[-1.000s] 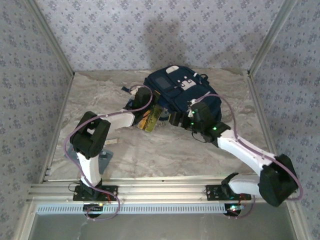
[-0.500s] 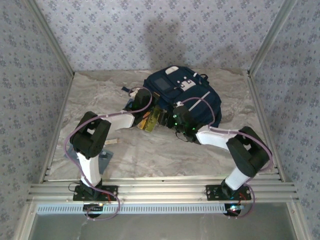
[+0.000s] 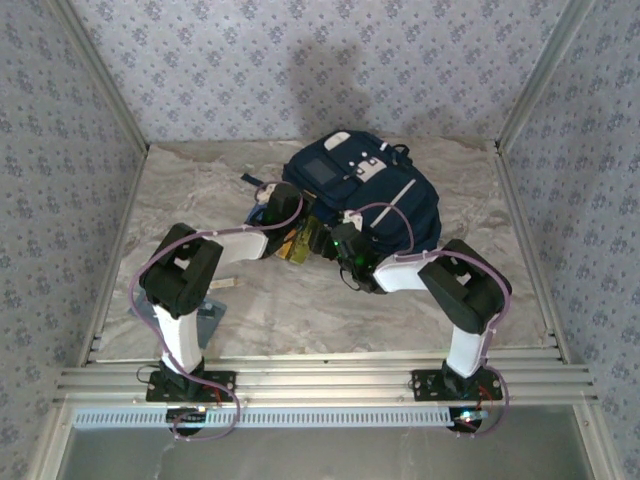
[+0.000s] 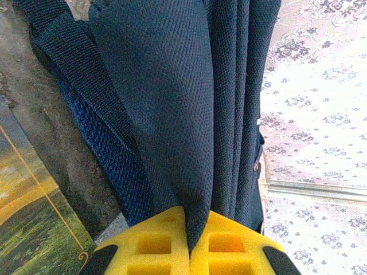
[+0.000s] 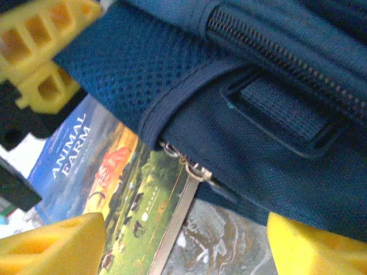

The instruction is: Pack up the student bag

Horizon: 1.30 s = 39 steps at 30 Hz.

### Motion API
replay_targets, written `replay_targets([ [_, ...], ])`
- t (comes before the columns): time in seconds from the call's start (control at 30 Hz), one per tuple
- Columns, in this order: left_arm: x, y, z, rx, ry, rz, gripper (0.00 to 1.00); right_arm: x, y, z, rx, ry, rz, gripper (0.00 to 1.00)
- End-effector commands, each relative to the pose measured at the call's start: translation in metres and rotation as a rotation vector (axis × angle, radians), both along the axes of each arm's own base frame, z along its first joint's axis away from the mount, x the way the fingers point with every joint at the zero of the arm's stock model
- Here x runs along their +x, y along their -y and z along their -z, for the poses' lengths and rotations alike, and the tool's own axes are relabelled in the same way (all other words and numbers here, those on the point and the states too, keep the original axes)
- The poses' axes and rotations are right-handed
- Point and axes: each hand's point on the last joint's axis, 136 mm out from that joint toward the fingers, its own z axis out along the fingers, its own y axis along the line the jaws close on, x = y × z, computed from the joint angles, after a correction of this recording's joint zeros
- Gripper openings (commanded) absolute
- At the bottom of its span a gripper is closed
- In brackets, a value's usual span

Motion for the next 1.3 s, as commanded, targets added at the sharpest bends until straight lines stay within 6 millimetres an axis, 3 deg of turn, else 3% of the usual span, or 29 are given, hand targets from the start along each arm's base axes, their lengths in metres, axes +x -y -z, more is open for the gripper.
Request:
replay_targets([
  [0.0,-0.009,0.015,-0.073,-0.144,0.138,0.032,0.0,0.026,0.02,-0.028,-0.036,0.125,0.086,0.77],
  [0.3,-0.024,0.03,-0.076,-0.19,0.124,0.075,0.0,0.046,0.034,-0.056,0.013,0.145,0.023,0.74],
  [0.53,-0.021,0.042,-0.083,-0.207,0.13,0.1,0.0,0.042,0.02,-0.037,0.065,0.088,-0.089,0.66],
  [0.7,-0.022,0.046,-0.094,-0.223,0.145,0.111,0.0,0.047,0.034,-0.025,0.078,0.078,-0.022,0.65],
  [0.97,-0.029,0.046,-0.112,-0.247,0.168,0.119,0.0,0.054,0.036,-0.017,-0.002,0.09,0.01,0.68],
  [1.1,-0.031,0.045,-0.115,-0.261,0.166,0.117,0.0,0.053,0.032,-0.015,-0.089,0.121,0.014,0.6],
  [1.27,-0.032,0.042,-0.116,-0.254,0.17,0.105,0.0,0.052,0.031,-0.013,-0.114,0.121,0.02,0.37],
])
